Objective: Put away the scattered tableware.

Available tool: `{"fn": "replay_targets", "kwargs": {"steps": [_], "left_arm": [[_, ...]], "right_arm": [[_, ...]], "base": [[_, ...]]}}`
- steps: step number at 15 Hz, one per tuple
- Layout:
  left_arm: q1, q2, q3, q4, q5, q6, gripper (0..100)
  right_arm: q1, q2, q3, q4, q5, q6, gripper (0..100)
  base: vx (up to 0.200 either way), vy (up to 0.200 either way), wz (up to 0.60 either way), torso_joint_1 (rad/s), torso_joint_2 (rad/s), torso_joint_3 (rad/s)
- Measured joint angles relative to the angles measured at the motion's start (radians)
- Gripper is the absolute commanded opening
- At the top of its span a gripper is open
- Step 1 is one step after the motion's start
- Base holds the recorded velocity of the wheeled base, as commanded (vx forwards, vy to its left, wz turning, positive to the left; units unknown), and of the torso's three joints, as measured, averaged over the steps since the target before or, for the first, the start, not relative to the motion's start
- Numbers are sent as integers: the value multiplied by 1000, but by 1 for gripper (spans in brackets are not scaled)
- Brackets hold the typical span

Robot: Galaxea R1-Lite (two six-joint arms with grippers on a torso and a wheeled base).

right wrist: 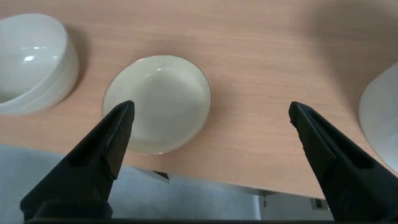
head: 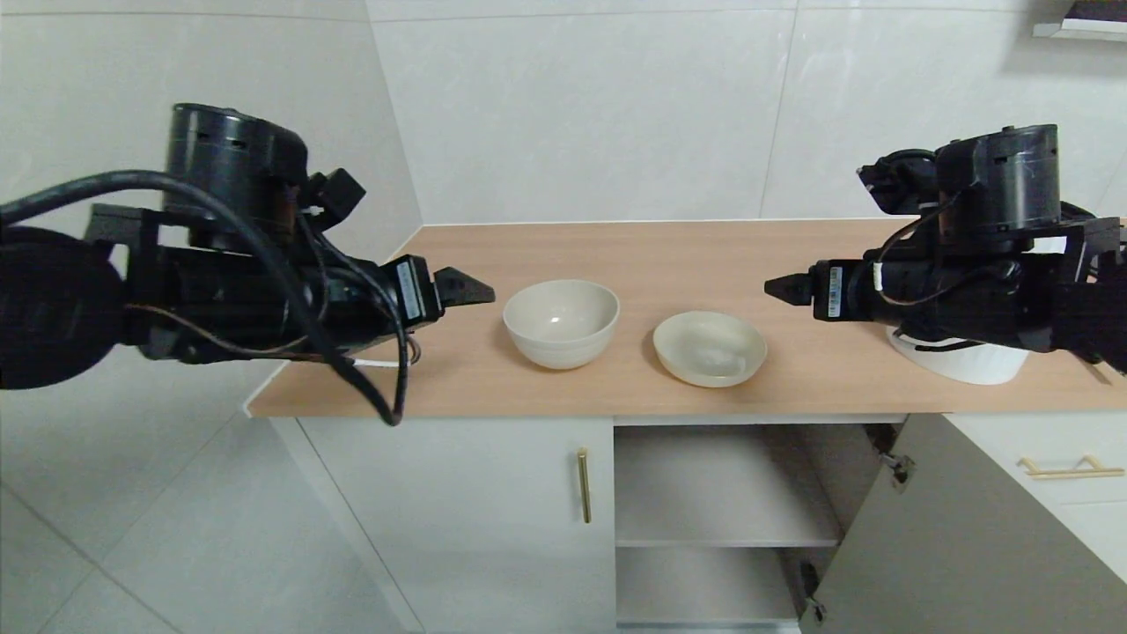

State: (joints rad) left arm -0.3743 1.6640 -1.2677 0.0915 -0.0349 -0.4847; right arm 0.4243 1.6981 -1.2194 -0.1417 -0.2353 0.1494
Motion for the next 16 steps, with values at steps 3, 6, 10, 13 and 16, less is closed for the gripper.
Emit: {"fn": "replay_targets", "kwargs": {"steps": [3, 6, 10, 13, 16], "left_arm": [[-37, 135, -100, 2, 161, -72, 100], [-54, 266, -189, 2, 251, -127, 100], [-60, 378, -268, 1, 263, -143, 100], [-61, 408, -277, 0, 262, -142, 0], [-62, 420, -279, -12, 257, -143, 0]], "right_arm": [[7, 19, 0, -2, -5, 8, 100], [16, 23, 5, -2, -29, 8, 100], [19, 24, 5, -2, -29, 9, 100], [19, 27, 6, -2, -29, 8, 100], [19, 27, 6, -2, -29, 9, 100]], "base": [[0, 0, 0, 0, 0, 0], [0, 0, 0, 0, 0, 0], [0, 0, 0, 0, 0, 0], [0, 0, 0, 0, 0, 0], [0, 0, 0, 0, 0, 0]]}}
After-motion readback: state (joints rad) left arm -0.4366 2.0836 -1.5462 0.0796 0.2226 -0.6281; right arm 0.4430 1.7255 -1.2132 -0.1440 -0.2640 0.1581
